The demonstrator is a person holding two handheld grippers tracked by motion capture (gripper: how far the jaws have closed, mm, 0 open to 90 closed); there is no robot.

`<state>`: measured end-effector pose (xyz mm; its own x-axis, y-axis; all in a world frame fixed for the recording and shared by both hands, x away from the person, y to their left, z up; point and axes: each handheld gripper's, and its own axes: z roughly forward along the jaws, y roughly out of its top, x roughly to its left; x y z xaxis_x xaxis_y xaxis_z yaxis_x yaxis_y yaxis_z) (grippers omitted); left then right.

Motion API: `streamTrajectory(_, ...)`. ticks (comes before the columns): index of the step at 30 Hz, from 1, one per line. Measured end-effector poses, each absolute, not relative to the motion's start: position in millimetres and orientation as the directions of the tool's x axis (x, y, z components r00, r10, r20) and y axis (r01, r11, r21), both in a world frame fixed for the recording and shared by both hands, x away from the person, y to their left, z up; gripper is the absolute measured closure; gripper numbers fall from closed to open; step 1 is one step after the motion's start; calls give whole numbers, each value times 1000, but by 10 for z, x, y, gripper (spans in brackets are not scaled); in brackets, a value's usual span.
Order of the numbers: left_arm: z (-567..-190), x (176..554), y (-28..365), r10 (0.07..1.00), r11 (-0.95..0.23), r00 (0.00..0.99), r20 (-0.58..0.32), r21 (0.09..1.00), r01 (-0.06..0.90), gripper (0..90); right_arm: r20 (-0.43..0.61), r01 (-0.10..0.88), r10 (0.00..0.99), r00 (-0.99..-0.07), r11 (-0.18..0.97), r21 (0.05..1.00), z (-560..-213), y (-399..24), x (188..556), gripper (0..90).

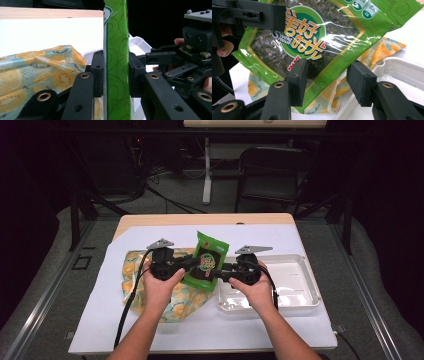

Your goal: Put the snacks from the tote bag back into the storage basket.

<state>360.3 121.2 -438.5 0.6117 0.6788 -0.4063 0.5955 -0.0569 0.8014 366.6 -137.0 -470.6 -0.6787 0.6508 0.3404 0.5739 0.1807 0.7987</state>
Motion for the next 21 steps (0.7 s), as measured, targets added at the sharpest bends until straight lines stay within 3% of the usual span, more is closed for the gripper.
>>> streamTrajectory(12, -4444, 3631, 1154, 676, -78, 614, -409, 788, 611, 716, 366, 571, 663, -653, 114, 813, -4683, -1462, 3687, 546)
streamTrajectory(21, -4492, 3649, 1123, 669, -91, 615, -417, 776, 625, 717, 367, 577, 684, -631, 97, 811, -4705, -1530, 3716, 666)
